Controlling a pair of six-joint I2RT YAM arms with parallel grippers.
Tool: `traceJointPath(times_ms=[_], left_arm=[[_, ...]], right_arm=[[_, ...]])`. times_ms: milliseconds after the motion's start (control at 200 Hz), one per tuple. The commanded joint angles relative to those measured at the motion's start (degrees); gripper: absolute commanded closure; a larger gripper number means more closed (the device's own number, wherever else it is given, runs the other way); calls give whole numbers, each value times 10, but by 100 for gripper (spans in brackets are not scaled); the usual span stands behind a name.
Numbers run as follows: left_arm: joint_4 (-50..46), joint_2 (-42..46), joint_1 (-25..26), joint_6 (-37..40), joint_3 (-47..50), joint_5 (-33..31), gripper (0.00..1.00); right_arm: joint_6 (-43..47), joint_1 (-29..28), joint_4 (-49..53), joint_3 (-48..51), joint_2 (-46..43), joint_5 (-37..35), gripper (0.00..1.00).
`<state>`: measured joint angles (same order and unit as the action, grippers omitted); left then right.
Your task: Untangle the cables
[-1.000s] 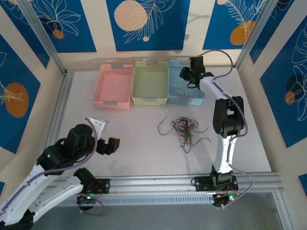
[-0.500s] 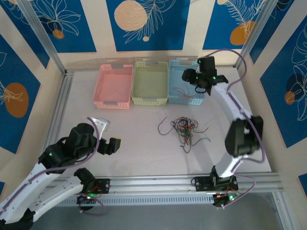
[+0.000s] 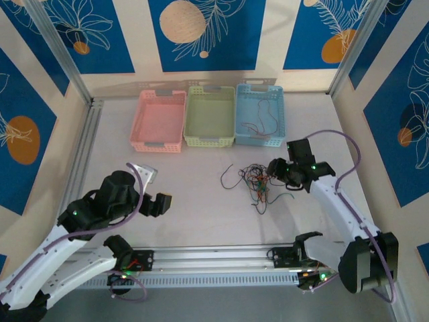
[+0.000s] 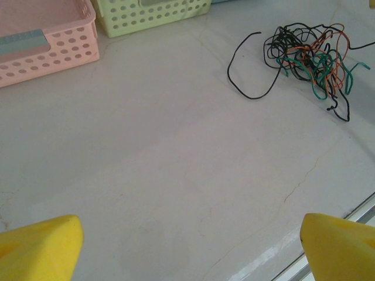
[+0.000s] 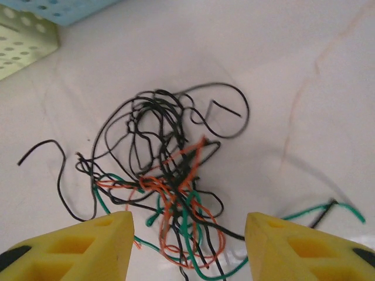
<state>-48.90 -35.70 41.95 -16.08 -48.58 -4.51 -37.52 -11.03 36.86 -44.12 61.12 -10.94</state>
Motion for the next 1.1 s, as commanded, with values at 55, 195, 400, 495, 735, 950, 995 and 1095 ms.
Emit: traceJointPath(times_ms=[55,195,400,495,735,950,995,1095], left_arm=[[6,3,-6,7,3,7,5],[7,-1,-6,7,4,9,5],[7,-3,-6,6,5,6,5],[6,-3,-6,6,5,6,5],[7,-5,-6,6,5,8,5],[7,-4,-6,7,5,8,5],[7,-6,-6,7,5,9,5],[7,-6,-6,7,5,10,5]], right_arm=[[-70,41,-13,57,-14,10,46],[-76,64,-66,83,14,25,51],[-74,76,-86,81,42,39,52],[-71,77,-71,74,25,39,52],[-52,74,2,25,-73,51,47],[-69,71,27,41,-79,91,47],[-77,69,21,53,-76,89,47],[-89,69,4,76,-63,82,47]])
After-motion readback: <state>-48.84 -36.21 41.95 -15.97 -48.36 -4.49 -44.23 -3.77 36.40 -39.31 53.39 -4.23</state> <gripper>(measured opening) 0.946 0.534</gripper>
